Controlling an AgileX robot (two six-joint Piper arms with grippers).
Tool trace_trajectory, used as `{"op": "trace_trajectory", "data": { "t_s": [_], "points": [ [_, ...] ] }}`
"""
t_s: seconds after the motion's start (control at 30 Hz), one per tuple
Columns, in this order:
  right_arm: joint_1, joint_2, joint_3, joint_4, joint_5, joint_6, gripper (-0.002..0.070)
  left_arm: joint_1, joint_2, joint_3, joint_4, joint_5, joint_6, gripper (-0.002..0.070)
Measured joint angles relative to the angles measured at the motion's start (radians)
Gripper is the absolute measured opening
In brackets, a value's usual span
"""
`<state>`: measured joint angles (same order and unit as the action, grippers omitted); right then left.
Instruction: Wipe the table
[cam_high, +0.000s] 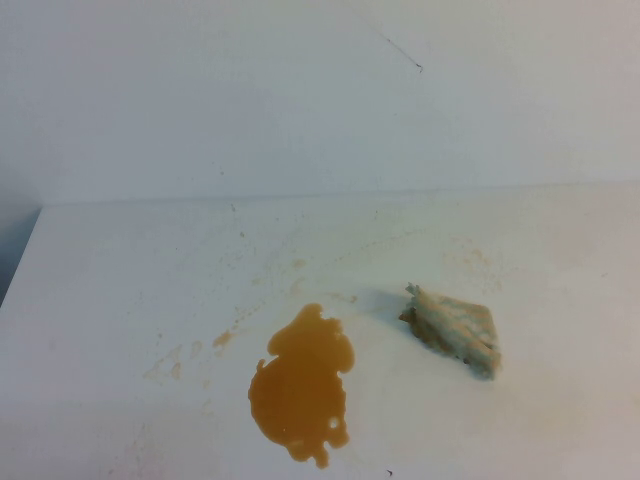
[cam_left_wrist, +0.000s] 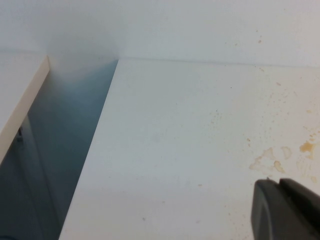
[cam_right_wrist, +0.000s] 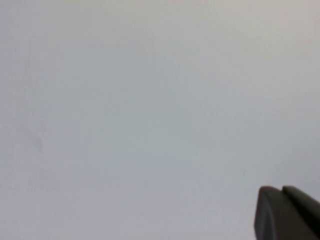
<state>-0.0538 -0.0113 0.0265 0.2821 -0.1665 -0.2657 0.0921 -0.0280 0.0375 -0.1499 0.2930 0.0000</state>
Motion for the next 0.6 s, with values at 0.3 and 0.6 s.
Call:
{"op": "trace_trajectory", "data": {
  "t_s": [0.3, 0.6],
  "points": [
    [0.0, 0.0, -0.158, -0.011, -0.113, 0.171, -0.0002, 0.0, 0.0, 0.0, 0.0, 0.0, 0.0, 0.0],
    [0.0, 0.37, -0.596, -0.086, 0.305, 0.174, -0.0002, 0.0, 0.0, 0.0, 0.0, 0.0, 0.0, 0.0]
  ]
}}
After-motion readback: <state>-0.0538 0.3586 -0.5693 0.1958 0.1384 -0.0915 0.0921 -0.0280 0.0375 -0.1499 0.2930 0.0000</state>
